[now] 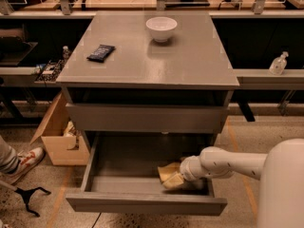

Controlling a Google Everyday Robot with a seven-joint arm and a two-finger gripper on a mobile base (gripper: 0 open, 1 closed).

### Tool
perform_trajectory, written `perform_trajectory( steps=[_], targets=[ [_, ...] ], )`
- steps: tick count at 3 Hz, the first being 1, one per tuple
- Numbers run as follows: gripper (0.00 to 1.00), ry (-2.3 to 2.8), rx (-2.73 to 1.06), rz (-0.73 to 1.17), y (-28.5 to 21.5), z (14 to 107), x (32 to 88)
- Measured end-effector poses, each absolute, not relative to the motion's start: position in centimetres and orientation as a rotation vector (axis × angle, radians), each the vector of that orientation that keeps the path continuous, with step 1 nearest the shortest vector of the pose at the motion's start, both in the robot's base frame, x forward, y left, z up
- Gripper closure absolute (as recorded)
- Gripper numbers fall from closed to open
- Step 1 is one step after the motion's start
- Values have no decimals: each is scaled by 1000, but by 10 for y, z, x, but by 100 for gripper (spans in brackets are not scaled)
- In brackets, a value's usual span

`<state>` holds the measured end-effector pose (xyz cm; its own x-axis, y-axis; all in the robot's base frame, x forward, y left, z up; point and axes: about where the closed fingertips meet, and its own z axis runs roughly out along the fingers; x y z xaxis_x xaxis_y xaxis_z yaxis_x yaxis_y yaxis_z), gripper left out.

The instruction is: Pick sponge from middle drawer and place on counter

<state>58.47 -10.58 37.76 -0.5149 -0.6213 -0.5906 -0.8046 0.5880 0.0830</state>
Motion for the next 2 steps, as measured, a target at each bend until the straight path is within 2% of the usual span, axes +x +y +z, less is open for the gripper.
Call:
perform_trajectory(
  steps=[2],
  targets=[
    [63, 2294, -1072, 534, -115, 367, 570]
  ],
)
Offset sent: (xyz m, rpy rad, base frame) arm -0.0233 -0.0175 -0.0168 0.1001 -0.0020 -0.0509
